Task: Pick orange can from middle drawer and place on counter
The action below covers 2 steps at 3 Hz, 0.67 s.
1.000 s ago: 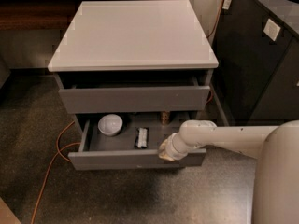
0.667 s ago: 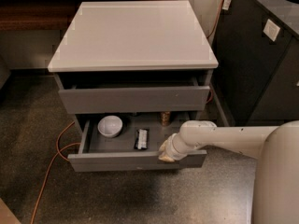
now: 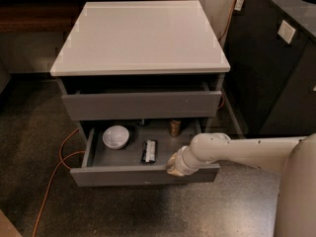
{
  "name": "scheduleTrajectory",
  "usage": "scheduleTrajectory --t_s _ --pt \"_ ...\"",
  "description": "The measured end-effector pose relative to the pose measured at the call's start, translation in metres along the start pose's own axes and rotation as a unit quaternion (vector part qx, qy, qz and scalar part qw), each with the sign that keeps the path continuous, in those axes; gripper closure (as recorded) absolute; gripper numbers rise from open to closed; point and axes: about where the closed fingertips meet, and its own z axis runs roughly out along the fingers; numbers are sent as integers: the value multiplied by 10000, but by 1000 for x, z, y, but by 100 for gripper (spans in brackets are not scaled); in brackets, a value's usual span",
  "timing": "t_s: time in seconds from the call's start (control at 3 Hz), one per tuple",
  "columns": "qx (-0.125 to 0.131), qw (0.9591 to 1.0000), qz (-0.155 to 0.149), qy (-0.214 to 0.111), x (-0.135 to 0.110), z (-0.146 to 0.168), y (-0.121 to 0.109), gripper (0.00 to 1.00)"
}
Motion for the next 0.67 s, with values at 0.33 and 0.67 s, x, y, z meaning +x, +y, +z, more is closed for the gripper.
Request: scheduleTrajectory --t_s 0.33,0.67 --pt "-3 10000 -4 -1 0 0 2 100" --pt "-3 10000 -4 -1 0 0 2 100"
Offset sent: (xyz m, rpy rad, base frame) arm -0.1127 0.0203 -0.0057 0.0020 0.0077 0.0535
